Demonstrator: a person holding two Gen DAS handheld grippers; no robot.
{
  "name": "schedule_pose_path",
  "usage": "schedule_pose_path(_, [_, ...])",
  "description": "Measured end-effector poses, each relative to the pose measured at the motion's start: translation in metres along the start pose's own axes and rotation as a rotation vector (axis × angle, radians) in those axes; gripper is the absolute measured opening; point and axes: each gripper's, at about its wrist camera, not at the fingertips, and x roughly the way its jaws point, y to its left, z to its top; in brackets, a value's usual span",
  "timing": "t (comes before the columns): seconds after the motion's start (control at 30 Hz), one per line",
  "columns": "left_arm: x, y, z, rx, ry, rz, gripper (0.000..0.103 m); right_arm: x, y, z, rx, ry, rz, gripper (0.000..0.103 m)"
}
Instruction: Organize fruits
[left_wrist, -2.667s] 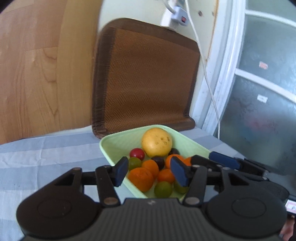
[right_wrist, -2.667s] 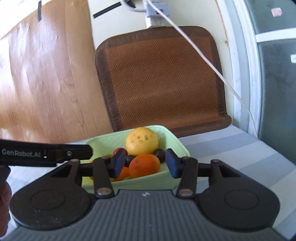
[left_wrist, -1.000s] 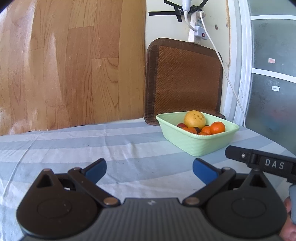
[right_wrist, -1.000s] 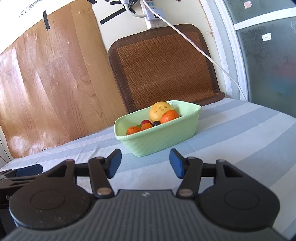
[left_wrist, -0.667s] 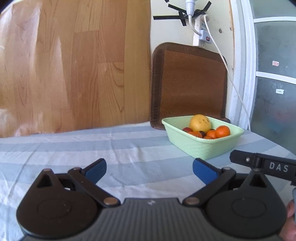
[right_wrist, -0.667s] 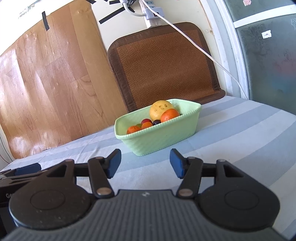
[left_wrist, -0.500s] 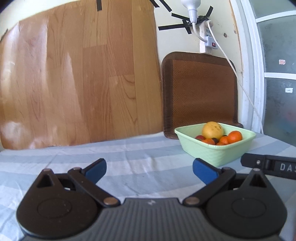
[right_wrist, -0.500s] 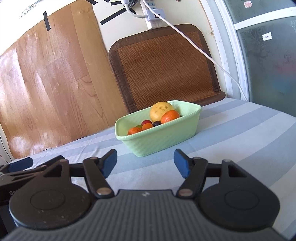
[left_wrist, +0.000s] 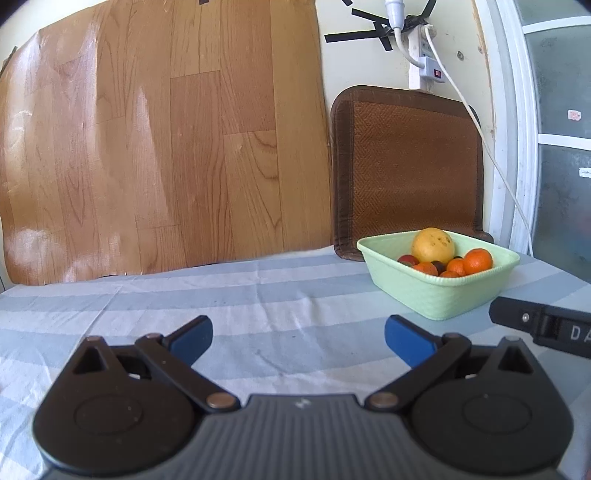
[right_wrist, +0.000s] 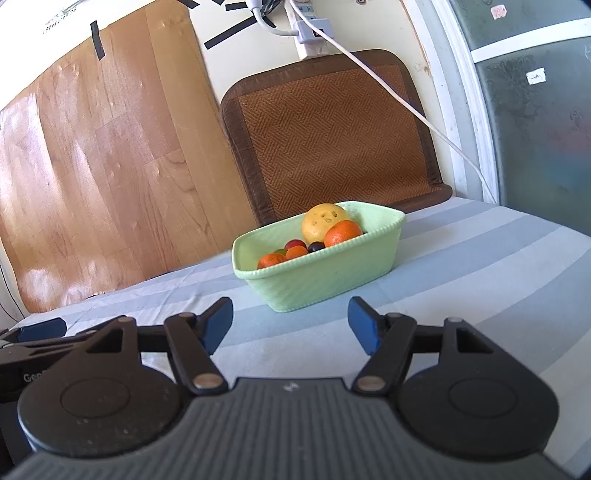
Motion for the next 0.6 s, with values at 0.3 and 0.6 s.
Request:
schedule_pose_path(0.3, [0.0026, 0.0015, 0.0010, -0.008, 0.027, -0.030, 0.103, -0.0003, 0.0001, 0.0000, -0.001, 0.000, 0.001, 0.071])
schedule_pose_path(0.6, [0.0030, 0.0015, 0.0005, -0.006, 0.036, -0.043, 0.103, -0.0008, -0.0002, 0.0004, -0.002, -0.003, 0.003, 0.071])
